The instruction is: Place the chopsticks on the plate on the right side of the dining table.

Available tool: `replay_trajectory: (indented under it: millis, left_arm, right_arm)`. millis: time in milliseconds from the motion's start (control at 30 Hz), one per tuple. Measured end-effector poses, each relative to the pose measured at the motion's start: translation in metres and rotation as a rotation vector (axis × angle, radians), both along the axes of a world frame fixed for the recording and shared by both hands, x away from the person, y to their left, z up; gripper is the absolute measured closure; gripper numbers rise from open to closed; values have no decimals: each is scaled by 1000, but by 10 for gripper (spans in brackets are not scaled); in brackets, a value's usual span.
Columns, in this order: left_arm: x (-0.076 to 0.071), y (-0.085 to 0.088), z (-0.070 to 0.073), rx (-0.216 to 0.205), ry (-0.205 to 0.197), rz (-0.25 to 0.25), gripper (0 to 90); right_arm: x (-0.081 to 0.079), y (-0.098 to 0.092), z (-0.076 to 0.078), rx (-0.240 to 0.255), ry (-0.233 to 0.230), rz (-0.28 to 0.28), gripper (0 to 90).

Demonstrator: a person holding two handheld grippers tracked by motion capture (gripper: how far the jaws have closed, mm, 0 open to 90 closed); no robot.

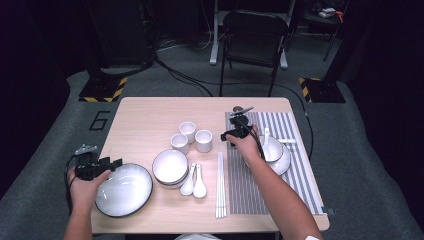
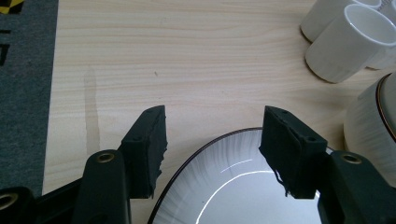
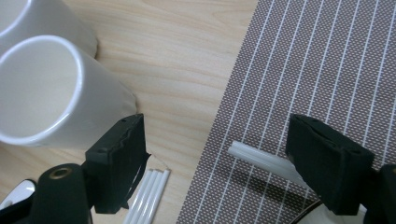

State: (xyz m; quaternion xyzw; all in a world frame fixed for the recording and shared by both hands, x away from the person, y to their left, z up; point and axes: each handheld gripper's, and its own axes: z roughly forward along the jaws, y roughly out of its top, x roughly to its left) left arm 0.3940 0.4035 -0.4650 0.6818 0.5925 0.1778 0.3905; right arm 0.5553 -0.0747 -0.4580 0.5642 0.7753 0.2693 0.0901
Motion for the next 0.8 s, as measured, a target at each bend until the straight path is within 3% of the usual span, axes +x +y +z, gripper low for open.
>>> replay_trajectory:
  millis: [267,800]
  left_arm:
    - [0,1,2,-2,5,0,409]
    - [1,0,1,8,11,-2,410]
  right_arm:
    - [-8,-7,14,-9,-26,47,210]
    - [-23,-16,29,43,-64,107,209]
